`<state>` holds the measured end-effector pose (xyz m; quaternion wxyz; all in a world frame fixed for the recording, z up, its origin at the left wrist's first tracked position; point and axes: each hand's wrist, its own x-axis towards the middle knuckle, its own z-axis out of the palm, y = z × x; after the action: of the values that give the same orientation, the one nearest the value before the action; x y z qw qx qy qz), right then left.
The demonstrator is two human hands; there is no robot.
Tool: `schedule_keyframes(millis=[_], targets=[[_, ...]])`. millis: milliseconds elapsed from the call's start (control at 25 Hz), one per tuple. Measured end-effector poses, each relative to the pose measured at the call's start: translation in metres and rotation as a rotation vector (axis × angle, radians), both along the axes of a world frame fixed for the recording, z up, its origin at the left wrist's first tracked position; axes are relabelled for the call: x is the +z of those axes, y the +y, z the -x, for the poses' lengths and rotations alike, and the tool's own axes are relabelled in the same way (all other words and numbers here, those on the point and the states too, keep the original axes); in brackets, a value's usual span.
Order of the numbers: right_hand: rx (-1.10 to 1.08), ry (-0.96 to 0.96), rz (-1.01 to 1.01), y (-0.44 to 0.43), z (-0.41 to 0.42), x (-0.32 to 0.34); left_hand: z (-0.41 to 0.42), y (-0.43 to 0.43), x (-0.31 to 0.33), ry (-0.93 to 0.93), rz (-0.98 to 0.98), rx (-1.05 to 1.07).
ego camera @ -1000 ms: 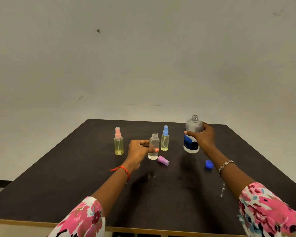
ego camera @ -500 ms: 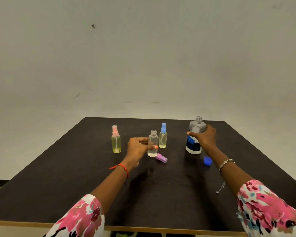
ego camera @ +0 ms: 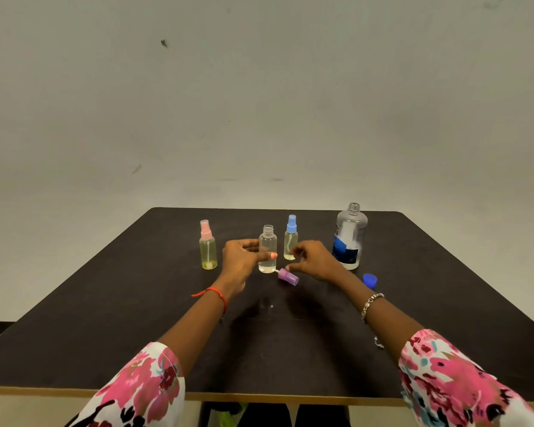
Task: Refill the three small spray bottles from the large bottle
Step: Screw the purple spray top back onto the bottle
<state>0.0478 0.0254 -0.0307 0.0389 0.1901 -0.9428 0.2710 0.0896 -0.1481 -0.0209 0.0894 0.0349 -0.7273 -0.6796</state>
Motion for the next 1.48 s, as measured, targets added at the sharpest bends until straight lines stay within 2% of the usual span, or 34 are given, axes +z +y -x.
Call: schedule_keyframes(millis=[160,360,440,640,720,1040,1200,1480], targets=[[-0.007,-0.114,-0.037,-0.020,0.004,-0.015,-0.001,-0.001,0.001,0.009,-0.012,0.010],[-0.059,-0.098,-0.016,-0.020,0.003,-0.019,-0.003,-0.002,0.002,0.006,-0.007,0.012],[-0.096,-0.049,0.102,-0.015,0.002,-0.007,-0.003,-0.003,0.001,0.003,-0.003,0.014],[-0.175,0.096,0.541,0.002,-0.005,0.059,-0.004,-0.004,0.002,0.009,-0.001,0.009],[-0.147,0.138,0.592,0.006,-0.007,0.086,-0.004,-0.004,0.002,0.012,0.001,0.005],[0.018,0.289,0.331,0.002,-0.015,0.126,-0.002,0.001,0.004,0.004,0.018,0.000],[0.054,0.276,0.257,0.001,-0.017,0.131,-0.003,0.002,0.003,-0.001,0.029,0.006],[0.200,0.195,-0.059,-0.011,-0.026,0.129,-0.010,0.006,0.004,-0.002,0.069,-0.058]])
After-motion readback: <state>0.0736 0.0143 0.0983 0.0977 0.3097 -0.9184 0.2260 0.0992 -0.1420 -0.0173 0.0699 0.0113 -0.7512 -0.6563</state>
